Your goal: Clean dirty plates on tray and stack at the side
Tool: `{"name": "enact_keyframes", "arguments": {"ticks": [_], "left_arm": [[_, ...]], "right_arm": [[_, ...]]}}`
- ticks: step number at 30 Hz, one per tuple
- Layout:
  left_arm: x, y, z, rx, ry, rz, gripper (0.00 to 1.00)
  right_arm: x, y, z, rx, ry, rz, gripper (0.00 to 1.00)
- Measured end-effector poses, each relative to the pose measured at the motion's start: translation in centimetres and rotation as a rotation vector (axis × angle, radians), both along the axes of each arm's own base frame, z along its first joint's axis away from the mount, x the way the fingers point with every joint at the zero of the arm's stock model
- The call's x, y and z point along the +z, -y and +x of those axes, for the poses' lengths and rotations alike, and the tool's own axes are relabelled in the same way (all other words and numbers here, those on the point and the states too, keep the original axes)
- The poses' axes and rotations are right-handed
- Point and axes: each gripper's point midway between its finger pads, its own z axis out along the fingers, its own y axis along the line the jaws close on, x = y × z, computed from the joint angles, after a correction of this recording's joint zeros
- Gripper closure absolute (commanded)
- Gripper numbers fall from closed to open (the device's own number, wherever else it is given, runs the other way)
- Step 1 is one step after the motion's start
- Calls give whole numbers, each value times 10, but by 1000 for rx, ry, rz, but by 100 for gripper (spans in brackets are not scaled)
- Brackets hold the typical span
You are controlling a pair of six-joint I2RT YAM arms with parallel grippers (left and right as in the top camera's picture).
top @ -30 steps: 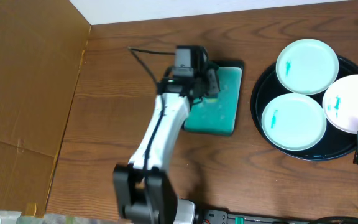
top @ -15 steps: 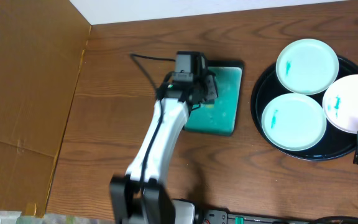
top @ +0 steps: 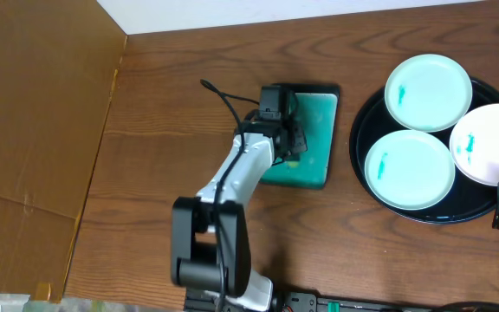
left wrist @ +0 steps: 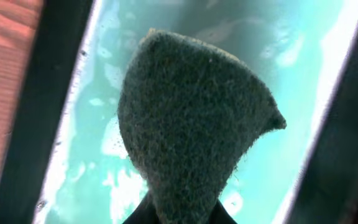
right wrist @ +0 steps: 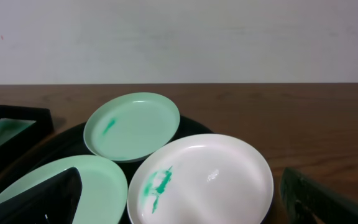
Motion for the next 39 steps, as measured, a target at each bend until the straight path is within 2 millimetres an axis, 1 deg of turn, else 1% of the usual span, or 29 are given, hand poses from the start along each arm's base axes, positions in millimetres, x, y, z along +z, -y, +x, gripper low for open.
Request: {"name": "enact_keyframes", "arguments": {"ticks": [1, 5, 6, 7, 8, 9, 10, 11, 12, 13, 15, 16, 17, 18, 19, 20, 22, 24, 25, 26, 27, 29, 31, 32, 34, 36, 37, 38, 39], "left_arm": [[14, 2, 2, -5, 32, -14, 93], [81, 13, 12, -28, 217, -79, 93], [95, 15, 15, -30, 265, -88, 93], [100, 16, 18, -32, 290, -93, 93], [102, 18, 22, -31, 315, -97, 93], [96, 20, 26, -31, 322, -98, 93], [84, 21, 29, -33, 314, -98, 93], [65, 22, 30, -31, 284, -95, 93], [39, 21, 27, -28, 223, -87, 93], [18, 21, 21, -26, 165, -81, 93], [-23, 16, 1, -16, 33, -63, 93], [-31, 14, -7, -11, -3, -59, 93], [-34, 12, -12, -8, -24, -56, 93], [-30, 12, -13, -8, -20, -56, 92], [-20, 11, -12, -5, -4, -57, 93], [-6, 11, -10, -6, 24, -63, 93], [31, 13, -4, -12, 114, -80, 93], [83, 16, 2, -23, 253, -106, 93], [110, 17, 2, -29, 325, -119, 93], [135, 18, -1, -29, 390, -133, 93], [156, 18, -7, -25, 438, -148, 93], [182, 17, -24, -3, 487, -178, 93], [188, 16, -36, 26, 484, -203, 93], [187, 16, -42, 43, 469, -216, 93], [181, 21, -49, 64, 428, -242, 93], [173, 33, -51, 47, 388, -277, 93], [169, 44, -52, 22, 369, -300, 93], [166, 54, -52, 0, 355, -320, 93], [162, 66, -52, -28, 338, -339, 93]], "right_arm": [[0, 0, 0, 0, 0, 0, 1], [0, 0, 0, 0, 0, 0, 1], [0, 0, 0, 0, 0, 0, 1], [0, 0, 0, 0, 0, 0, 1], [0, 0, 0, 0, 0, 0, 1], [0, 0, 0, 0, 0, 0, 1], [0, 0, 0, 0, 0, 0, 1], [0, 0, 0, 0, 0, 0, 1], [0, 0, 0, 0, 0, 0, 1], [0, 0, 0, 0, 0, 0, 1], [0, 0, 0, 0, 0, 0, 1], [0, 0, 0, 0, 0, 0, 1], [0, 0, 0, 0, 0, 0, 1], [0, 0, 0, 0, 0, 0, 1], [0, 0, 0, 0, 0, 0, 1], [0, 0, 0, 0, 0, 0, 1], [0, 0, 0, 0, 0, 0, 1], [0, 1, 0, -5, 1, -1, 1], [1, 2, 0, -12, 4, -1, 1], [3, 3, 1, -16, 11, 0, 1], [5, 3, 1, -16, 18, 6, 1], [6, -3, 0, 15, 21, 32, 1], [10, -11, -2, 63, 29, 77, 1], [19, -17, -3, 97, 57, 112, 1], [47, -27, -8, 171, 154, 181, 1], [81, -36, -18, 241, 277, 223, 1], [91, -38, -23, 266, 311, 235, 1], [97, -41, -26, 284, 320, 245, 1], [99, -42, -27, 295, 304, 254, 1]]}}
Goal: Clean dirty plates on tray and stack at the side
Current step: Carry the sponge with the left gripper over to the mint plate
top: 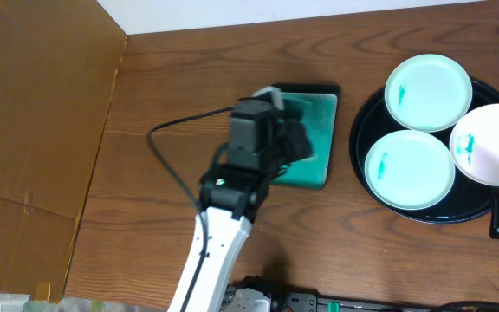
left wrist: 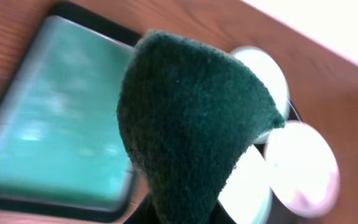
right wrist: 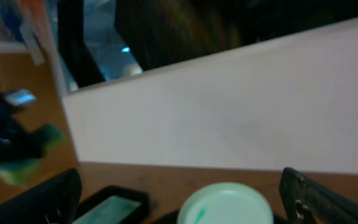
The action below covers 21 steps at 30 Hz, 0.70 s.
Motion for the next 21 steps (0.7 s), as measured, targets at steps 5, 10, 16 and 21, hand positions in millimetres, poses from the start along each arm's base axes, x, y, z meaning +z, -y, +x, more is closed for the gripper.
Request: {"name": "enact_keyframes", "arguments": {"ticks": [5, 10, 16, 21], "left_arm": [[-29, 73, -1, -184, -71, -36, 93], [-71, 136, -8, -318, -146, -31, 93], [-124, 178, -15, -329, -255, -26, 93], [-162, 196, -10, -294, -288, -11, 83]], "right_arm": [[-17, -5, 2, 27, -314, -43, 1], [-11, -5, 1, 34, -641, -150, 1], [13, -12, 18, 96, -837, -244, 1], [-13, -25, 28, 199, -987, -248, 4]]}}
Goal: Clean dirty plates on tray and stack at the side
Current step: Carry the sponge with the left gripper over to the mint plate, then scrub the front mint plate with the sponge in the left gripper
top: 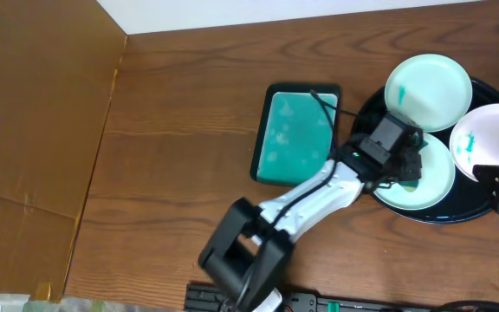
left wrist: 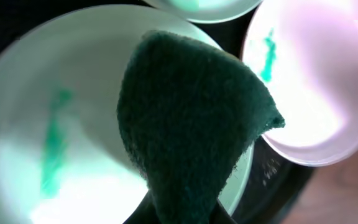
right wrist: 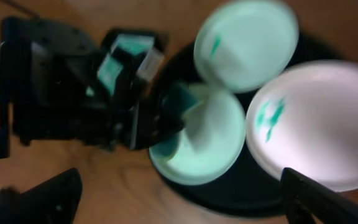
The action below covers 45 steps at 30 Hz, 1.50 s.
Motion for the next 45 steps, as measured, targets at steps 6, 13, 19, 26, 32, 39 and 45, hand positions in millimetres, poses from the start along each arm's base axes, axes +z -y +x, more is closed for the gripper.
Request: {"name": "enact_keyframes", "arguments": {"ticks": [6, 13, 19, 26, 32, 39, 45], "left_arm": [[-22, 2, 3, 28, -23, 24, 64], [-22, 1, 4, 28, -19, 25, 60], [-16, -3, 6, 39, -15, 20, 56], [36, -19, 14, 77, 59, -40, 55], [51, -39, 14, 115, 55, -33, 54], [45, -46, 9, 120, 25, -6, 54], [45, -46, 8, 119, 25, -5, 54]], "right_arm": [[-46, 2, 10, -25, -220, -17, 4], [-79, -4, 26, -16, -327, -36, 11], [-104, -13, 37, 7, -388, -51, 13], [-136, -26, 36, 22, -506, -69, 33], [-175, -29, 41, -13, -604, -128, 49], [-209, -25, 50, -50, -661, -167, 57], [-233, -28, 54, -43, -692, -179, 56]]}}
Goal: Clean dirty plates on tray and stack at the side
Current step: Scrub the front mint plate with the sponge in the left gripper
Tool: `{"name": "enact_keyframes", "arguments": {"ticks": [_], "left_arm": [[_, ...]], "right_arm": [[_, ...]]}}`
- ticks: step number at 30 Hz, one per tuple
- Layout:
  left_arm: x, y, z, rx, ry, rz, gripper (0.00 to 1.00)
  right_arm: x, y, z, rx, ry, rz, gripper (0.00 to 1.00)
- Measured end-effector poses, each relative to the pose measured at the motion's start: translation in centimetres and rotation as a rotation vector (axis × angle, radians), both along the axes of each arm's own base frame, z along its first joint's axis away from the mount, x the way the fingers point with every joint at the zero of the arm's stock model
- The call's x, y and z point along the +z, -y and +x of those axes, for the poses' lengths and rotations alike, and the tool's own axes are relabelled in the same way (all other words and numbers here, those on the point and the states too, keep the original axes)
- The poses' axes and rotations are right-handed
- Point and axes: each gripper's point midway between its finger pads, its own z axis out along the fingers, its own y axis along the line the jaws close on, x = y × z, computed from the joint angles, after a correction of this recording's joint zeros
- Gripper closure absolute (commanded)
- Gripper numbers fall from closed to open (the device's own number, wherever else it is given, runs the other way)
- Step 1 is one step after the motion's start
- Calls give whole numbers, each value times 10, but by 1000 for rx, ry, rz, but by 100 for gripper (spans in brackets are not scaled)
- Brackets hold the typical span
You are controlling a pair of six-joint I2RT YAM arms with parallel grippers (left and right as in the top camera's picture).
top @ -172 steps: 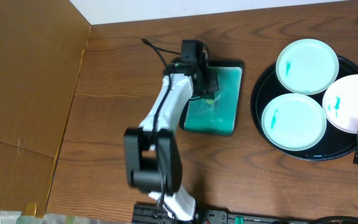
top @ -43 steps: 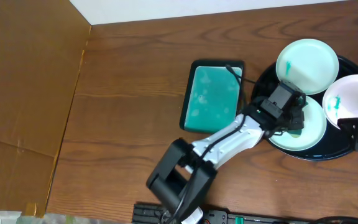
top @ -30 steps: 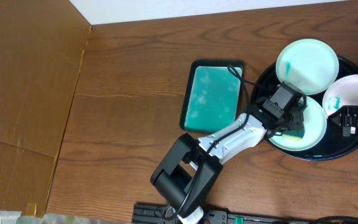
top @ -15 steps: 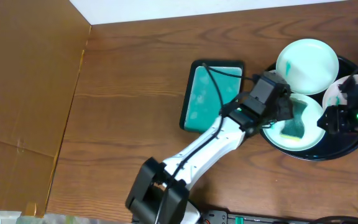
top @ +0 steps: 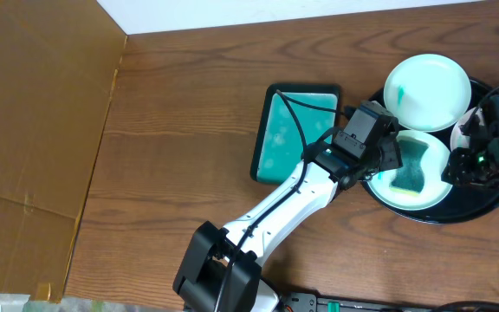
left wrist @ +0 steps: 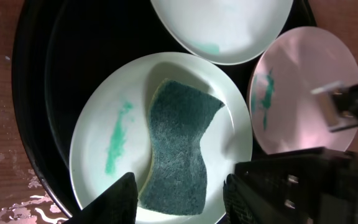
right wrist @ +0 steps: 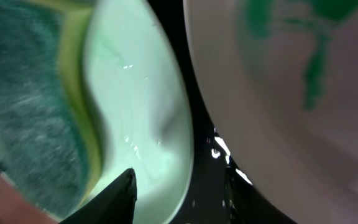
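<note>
A dark green sponge [left wrist: 180,148] lies flat on the near green plate [left wrist: 114,112], next to a green smear [left wrist: 115,144]. My left gripper [left wrist: 179,202] hangs open just above it, holding nothing. My right gripper [right wrist: 180,198] is open too, low at that plate's right rim [right wrist: 166,143], with the rim between its fingers. A second smeared green plate [top: 427,80] sits at the back of the black tray [top: 423,215]. The white plate [right wrist: 291,93], also smeared green, is at the right, partly hidden under my right arm in the overhead view.
A black basin of teal water [top: 294,134] stands left of the tray. A cardboard sheet [top: 33,130] covers the table's left side. Bare wood [top: 189,87] lies between them and in front of the basin.
The left gripper has opened and the sponge now lies on the near green plate. The right gripper has moved from the tray's right edge to that plate's right rim.
The left gripper was shut on the sponge in the water basin. It then held the sponge above the basin, then over the near green plate on the tray. Now the sponge rests on that plate and both grippers are open beside it.
</note>
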Motion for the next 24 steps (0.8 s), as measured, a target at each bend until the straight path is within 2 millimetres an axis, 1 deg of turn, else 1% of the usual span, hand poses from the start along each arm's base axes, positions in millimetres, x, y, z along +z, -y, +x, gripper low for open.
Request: {"name": "enact_keyframes", "arguments": {"ticks": [2, 6, 9, 13, 14, 15, 16, 17, 19, 21, 23, 24], "left_arm": [[0, 0, 0, -1, 0, 1, 54], [0, 0, 0, -2, 0, 1, 54], [0, 0, 0, -1, -1, 2, 53], [-1, -1, -1, -1, -3, 3, 55], [-1, -1, -1, -1, -3, 3, 55], [-1, -1, -1, -2, -4, 4, 55], [-1, -1, -1, -2, -4, 4, 55], [-1, 0, -1, -3, -4, 4, 55], [-1, 2, -3, -8, -4, 4, 55], [-1, 6, -6, -22, -4, 4, 55], [-1, 11, -10, -37, -2, 7, 55], [-2, 13, -12, -44, -2, 11, 55]], "right_arm": [[-6, -1, 2, 0, -5, 1, 56], [-5, -3, 7, 1, 16, 10, 55], [-4, -5, 15, 2, 53, 19, 55], [-3, -6, 23, 7, 88, 25, 58], [-3, -6, 25, 9, 96, 25, 60], [-3, -6, 27, 13, 107, 23, 66], [-2, -6, 28, 17, 114, 21, 72], [-3, -5, 29, 20, 120, 13, 81], [-3, -3, 31, 25, 129, 3, 87], [-3, -3, 32, 22, 135, -3, 89], [-3, -2, 33, 23, 142, -7, 94], [-3, -2, 34, 24, 145, -9, 95]]}}
